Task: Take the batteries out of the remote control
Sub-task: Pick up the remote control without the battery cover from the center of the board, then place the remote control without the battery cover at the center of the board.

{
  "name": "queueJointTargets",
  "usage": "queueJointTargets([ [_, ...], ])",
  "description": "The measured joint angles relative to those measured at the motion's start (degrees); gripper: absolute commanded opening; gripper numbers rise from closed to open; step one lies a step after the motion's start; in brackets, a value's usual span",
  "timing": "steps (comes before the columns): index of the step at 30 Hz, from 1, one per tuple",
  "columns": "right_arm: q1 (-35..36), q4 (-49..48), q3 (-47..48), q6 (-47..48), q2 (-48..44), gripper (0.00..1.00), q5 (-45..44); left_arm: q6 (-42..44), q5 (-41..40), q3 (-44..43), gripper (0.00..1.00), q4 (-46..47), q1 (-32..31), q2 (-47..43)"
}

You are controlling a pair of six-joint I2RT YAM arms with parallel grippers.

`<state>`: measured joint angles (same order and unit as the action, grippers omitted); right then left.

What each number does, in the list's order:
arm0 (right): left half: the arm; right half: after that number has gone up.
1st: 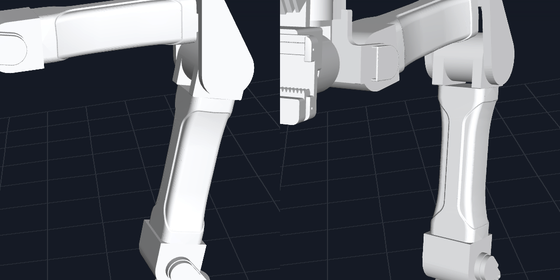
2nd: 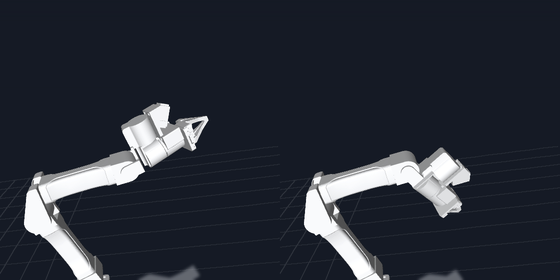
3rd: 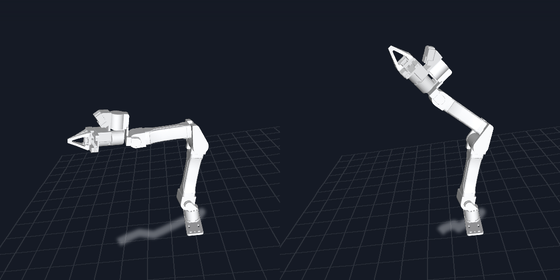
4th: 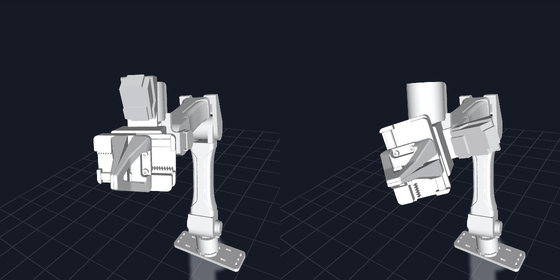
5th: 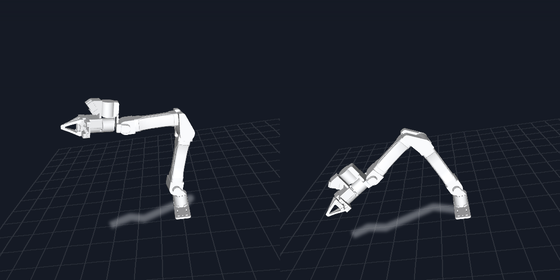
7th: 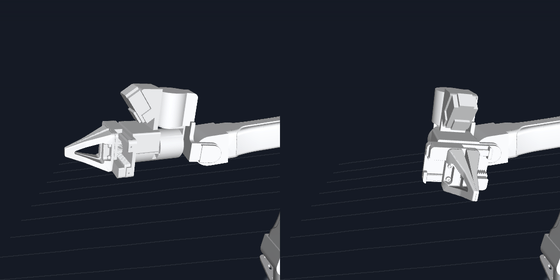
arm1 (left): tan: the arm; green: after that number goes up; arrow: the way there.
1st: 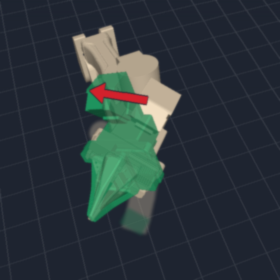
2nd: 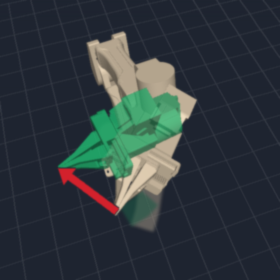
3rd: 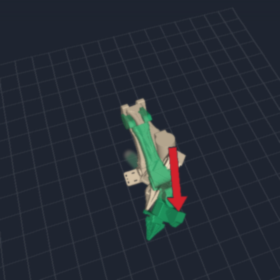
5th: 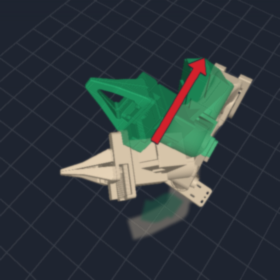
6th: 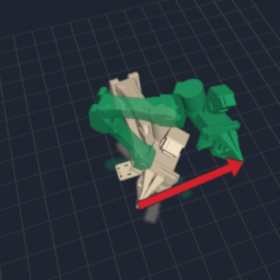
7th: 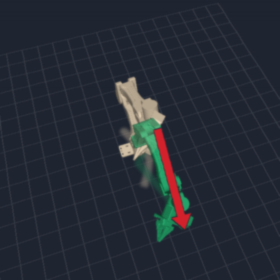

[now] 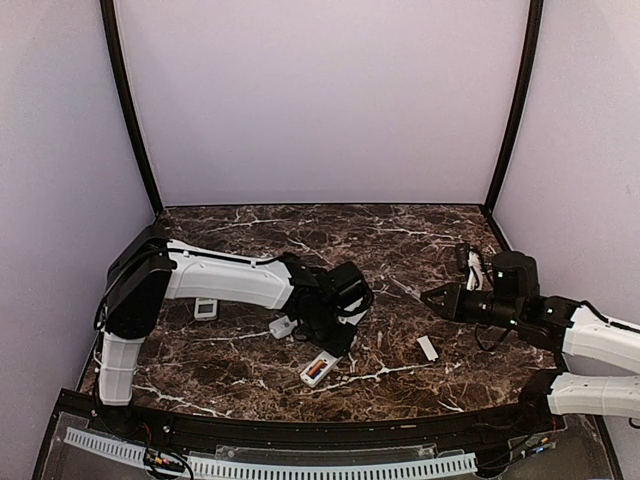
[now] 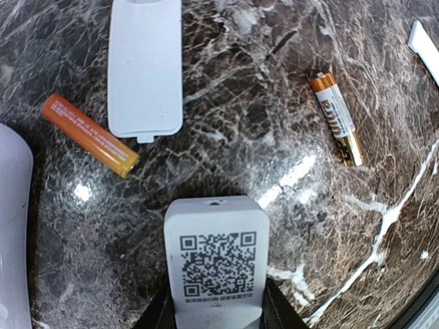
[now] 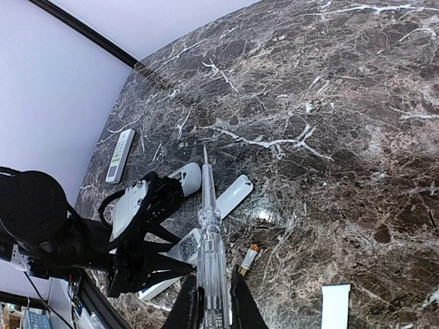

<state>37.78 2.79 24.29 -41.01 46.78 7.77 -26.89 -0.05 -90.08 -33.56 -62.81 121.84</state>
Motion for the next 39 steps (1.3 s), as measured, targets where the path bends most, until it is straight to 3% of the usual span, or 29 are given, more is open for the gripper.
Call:
queueJointTargets([
  [13, 0.0, 1.0, 1.1, 0.0, 0.6, 0.00, -2.1, 22.9, 10.0, -1.0, 0.21, 3.7, 4.3, 0.0],
  [26, -0.1, 2.7, 2.4, 0.0, 1.0, 0.00, -3.0, 31.3, 15.0, -6.3, 0.23, 5.6, 4.7, 4.5],
  [33, -0.1, 3.8, 2.4, 0.0, 0.8, 0.00, -3.1, 32.3, 15.2, -7.4, 0.34, 4.8, 4.7, 5.4],
  [39, -0.1, 4.6, 2.4, 0.0, 0.0, 0.00, -3.4, 31.9, 14.4, -7.5, 0.63, 4.7, 4.7, 5.7],
])
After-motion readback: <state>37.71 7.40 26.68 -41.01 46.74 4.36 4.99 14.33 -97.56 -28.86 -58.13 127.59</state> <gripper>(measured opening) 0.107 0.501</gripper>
